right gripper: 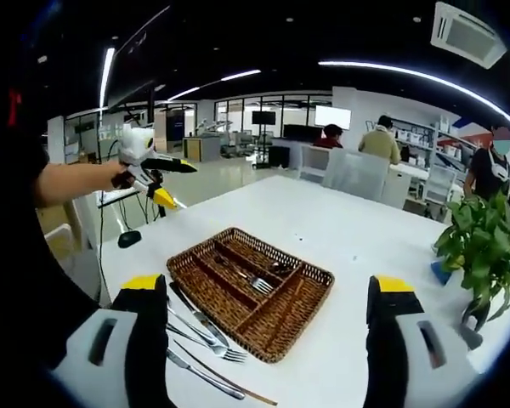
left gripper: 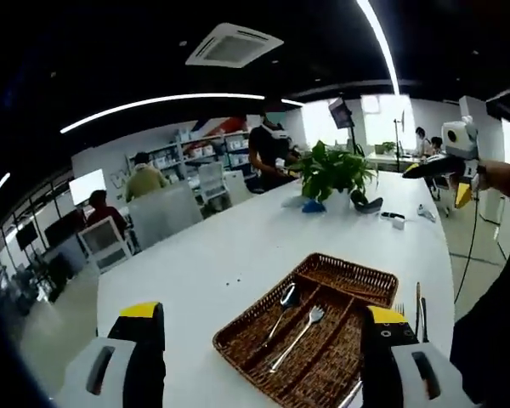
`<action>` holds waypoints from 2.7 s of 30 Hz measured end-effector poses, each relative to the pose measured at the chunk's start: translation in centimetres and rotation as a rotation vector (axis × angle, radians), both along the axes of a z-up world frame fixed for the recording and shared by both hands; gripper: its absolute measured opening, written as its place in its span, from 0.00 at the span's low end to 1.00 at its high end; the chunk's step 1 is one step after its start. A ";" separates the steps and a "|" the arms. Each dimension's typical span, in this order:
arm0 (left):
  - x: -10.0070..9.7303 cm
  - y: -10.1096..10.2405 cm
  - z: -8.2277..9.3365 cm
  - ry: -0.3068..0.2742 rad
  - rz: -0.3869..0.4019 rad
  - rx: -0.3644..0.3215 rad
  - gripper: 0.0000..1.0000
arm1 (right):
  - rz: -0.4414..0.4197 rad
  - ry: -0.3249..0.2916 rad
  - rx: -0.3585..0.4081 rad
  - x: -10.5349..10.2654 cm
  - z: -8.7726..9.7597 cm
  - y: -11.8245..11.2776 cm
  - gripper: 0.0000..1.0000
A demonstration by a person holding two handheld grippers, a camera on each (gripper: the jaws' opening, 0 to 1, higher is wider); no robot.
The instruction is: Arrange the knives, forks, and spoons in their matching storage slots by inserting each utensil handle-first until every utensil is classified and aligned in the correct compartment
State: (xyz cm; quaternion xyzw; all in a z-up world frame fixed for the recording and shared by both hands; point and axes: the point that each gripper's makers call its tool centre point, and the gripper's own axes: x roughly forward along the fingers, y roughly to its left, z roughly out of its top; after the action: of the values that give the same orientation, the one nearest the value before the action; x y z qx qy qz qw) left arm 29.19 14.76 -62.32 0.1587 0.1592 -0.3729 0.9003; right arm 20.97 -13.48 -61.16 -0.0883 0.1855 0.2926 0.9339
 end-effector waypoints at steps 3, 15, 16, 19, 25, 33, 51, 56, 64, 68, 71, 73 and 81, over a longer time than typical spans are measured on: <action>-2.0 0.4 0.8 -0.005 0.005 -0.012 1.00 | -0.048 -0.003 0.000 0.5 0.0 -1.0 0.99; -6.8 2.6 -2.8 0.092 0.074 -0.042 1.00 | -0.030 0.015 -0.008 -0.1 -1.4 -0.5 0.99; -7.0 2.7 -2.8 0.080 0.068 -0.034 1.00 | -0.021 0.016 -0.015 -0.3 -1.5 -0.3 0.99; -7.1 3.1 -2.7 0.077 0.061 -0.008 1.00 | -0.015 0.007 -0.018 -0.4 -1.3 -0.3 0.99; -6.7 3.5 -2.5 0.081 0.061 -0.027 1.00 | -0.012 0.007 -0.041 -0.9 -1.6 -0.8 0.99; -7.1 4.0 -3.7 0.128 0.044 -0.001 1.00 | -0.039 0.044 -0.030 -1.2 -2.4 -1.0 0.99; -7.6 4.5 -3.2 0.114 0.028 -0.029 1.00 | -0.056 0.035 -0.054 -1.0 -3.2 -1.2 0.99; -7.9 4.9 -3.3 0.109 0.027 -0.014 1.00 | -0.016 0.027 -0.061 -0.4 -2.7 -0.3 0.99; -8.2 5.8 -3.1 0.100 0.046 -0.008 1.00 | 0.104 -0.031 -0.109 0.6 -1.6 3.5 0.99; -8.7 5.8 -3.3 0.101 0.034 0.001 1.00 | 0.155 -0.052 -0.125 1.1 -1.5 5.1 0.99; -9.0 5.8 -3.5 0.105 0.023 0.013 1.00 | 0.193 -0.060 -0.118 1.3 -1.3 6.5 0.99; -9.1 5.8 -3.6 0.109 0.026 0.011 1.00 | 0.226 -0.052 -0.119 1.2 -1.6 7.5 0.99; -9.6 6.3 -3.6 0.115 0.034 0.001 1.00 | 0.295 -0.028 -0.128 0.7 -2.8 9.8 0.99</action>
State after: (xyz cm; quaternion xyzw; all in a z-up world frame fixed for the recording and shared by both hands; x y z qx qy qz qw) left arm 19.57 21.06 -65.92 0.1345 0.2137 -0.3658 0.8958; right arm 21.67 -3.69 -63.93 -0.1780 0.1758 0.4130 0.8757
